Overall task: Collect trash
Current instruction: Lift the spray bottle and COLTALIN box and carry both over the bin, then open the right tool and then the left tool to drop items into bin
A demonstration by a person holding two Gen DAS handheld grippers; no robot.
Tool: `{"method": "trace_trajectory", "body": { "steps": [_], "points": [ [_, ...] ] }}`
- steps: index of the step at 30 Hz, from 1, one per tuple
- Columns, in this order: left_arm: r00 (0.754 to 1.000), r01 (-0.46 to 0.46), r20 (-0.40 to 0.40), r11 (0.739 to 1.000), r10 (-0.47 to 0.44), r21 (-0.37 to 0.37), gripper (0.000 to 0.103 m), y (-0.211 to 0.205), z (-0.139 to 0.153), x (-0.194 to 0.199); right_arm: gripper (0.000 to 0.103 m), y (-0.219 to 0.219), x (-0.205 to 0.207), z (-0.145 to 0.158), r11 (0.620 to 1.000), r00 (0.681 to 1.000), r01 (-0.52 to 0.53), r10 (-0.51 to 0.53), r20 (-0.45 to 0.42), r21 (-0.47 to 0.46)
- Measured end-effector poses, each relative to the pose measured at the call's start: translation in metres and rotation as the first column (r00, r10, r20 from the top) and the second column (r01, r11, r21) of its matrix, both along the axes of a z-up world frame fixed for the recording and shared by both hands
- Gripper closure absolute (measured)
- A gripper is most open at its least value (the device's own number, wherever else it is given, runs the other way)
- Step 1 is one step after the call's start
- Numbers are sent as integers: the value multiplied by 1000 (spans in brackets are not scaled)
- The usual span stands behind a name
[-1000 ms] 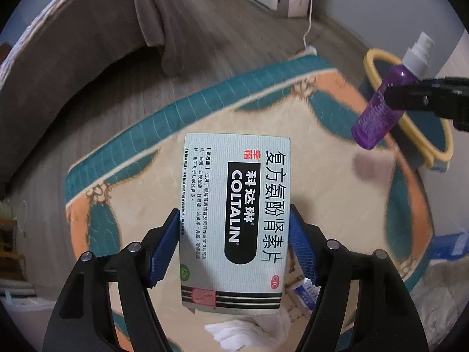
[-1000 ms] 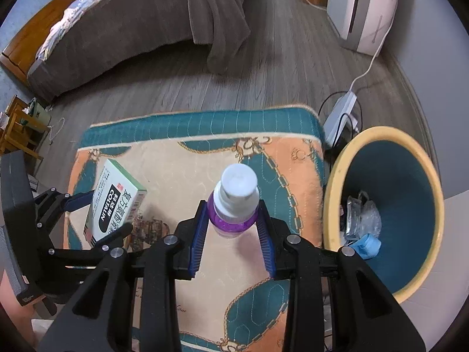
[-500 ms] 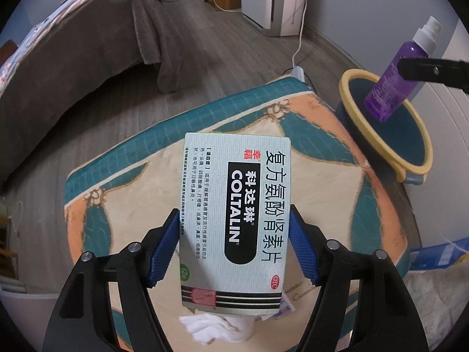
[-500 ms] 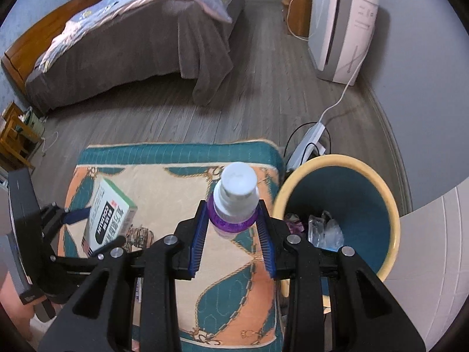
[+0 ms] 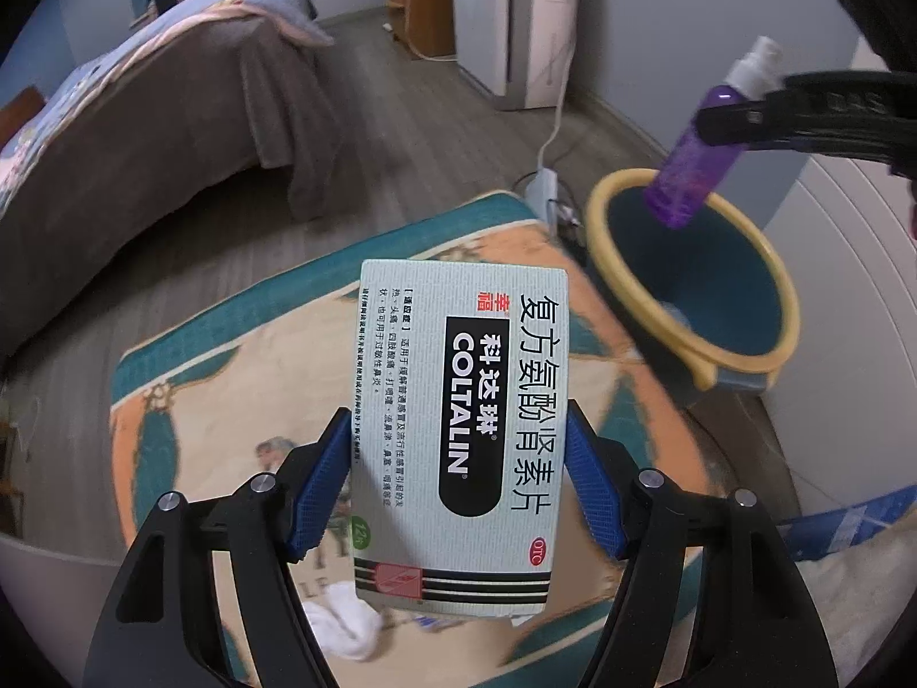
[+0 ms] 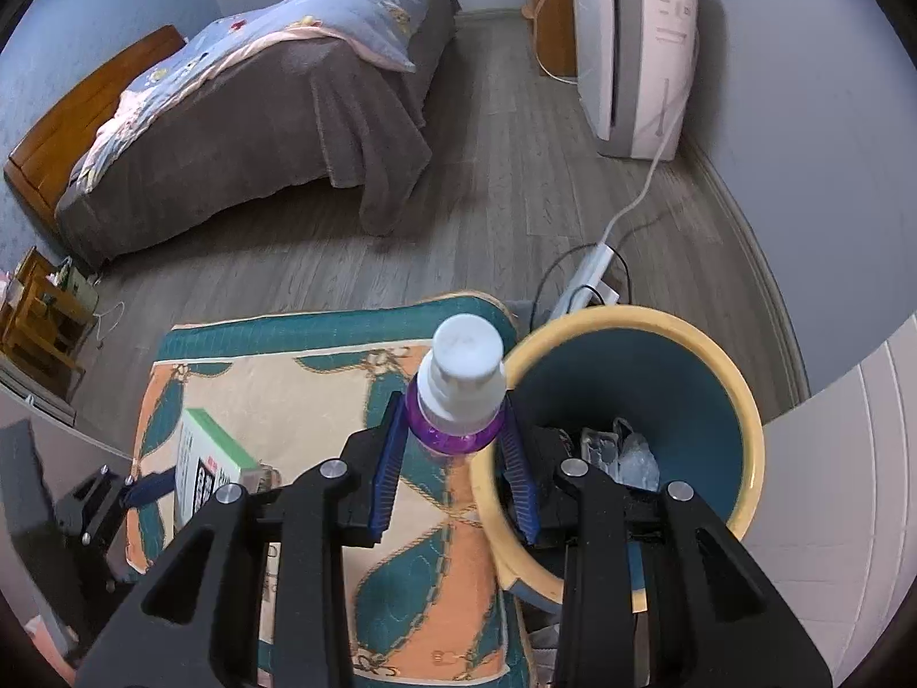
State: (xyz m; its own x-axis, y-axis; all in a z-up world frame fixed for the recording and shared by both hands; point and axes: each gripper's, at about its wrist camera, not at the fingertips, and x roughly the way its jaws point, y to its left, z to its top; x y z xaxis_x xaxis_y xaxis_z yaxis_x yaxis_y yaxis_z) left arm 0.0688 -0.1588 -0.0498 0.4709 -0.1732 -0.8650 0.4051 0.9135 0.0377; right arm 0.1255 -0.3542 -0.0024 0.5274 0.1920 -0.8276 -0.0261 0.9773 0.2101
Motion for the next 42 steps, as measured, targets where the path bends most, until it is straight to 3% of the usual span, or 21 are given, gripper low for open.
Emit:
{"method": "trace_trajectory", "body": {
  "steps": [7,12,16,23,32,38,42],
  "points": [
    [997,71,-14,997,-71,-2,31,-45,-2,-5,70,-32,2,-7,999,999,36,-36,-6,39],
    [992,119,-28,993,-120,-17,31,-78,-2,-2,70,-58,3,-12,998,998,56,-56,-7,-2],
    [988,142,-45,988,-145,-56,31,-100,-2,3,70,-90,4,-26,992,992,119,-120,-31,-49],
    [975,205,-75,977,-210,-62,31,-142,-11,10,70,-144,1,-58,963,958,268,-265,-108,10],
    [969,193,-149,981,-196,-39,31,-175,-36,37,70,-151,2,-77,955,944,295,-287,-165,27],
    [983,137,-106,985,-148,-107,31,-180,-22,68,70,-163,-2,-82,932,922,358,-345,-174,50],
    [986,121,-105,988,-131,-99,31,-190,-25,87,70,-169,-3,-86,922,913,381,-364,-185,65]
  ]
}}
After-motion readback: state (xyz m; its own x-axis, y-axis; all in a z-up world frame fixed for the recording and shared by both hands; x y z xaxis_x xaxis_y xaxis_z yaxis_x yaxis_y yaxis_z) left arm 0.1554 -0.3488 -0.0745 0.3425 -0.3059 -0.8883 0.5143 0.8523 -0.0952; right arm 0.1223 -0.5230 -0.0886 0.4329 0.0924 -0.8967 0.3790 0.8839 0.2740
